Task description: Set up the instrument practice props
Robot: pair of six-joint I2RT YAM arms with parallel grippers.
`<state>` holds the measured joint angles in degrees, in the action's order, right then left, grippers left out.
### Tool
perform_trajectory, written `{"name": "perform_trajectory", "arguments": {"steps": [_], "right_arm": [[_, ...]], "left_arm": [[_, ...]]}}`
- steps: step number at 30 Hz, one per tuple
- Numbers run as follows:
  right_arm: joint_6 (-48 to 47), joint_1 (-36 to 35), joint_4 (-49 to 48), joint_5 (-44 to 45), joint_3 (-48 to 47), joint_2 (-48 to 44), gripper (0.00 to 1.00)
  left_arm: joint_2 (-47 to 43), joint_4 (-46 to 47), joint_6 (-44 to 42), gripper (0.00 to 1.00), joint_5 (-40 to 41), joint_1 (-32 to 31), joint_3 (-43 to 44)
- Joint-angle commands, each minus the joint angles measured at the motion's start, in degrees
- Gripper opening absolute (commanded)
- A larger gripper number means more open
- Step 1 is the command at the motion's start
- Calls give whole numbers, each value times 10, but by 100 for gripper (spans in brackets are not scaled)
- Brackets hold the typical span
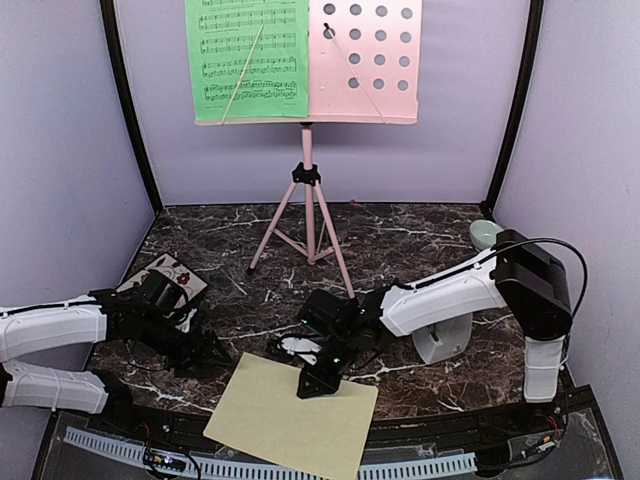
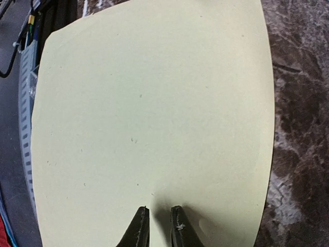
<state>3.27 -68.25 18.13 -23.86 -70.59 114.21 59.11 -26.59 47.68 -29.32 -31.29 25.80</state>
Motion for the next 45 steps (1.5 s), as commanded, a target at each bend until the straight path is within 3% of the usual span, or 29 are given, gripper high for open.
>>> {"name": "perform_trajectory", "arguments": {"steps": [1,14,27,38,42,45], "right_arm": [[-1,16,23,56,-30,31,17],[-17,104,55,124,-68,48,16],[5,103,42,80,-92,82,16],[4,103,39,68,-109,100,15],[5,104,37,65,-113,100,15],[7,104,38,66,-114,100,16]], "left_arm": [[2,5,4,72,1,-2,-4],[44,37,0,72,13,-1,3],[207,227,24,72,-41,-23,25],[204,415,47,73,-36,-31,36],[216,419,61,73,-8,-30,40],[229,370,77,75,29,-30,50]]}}
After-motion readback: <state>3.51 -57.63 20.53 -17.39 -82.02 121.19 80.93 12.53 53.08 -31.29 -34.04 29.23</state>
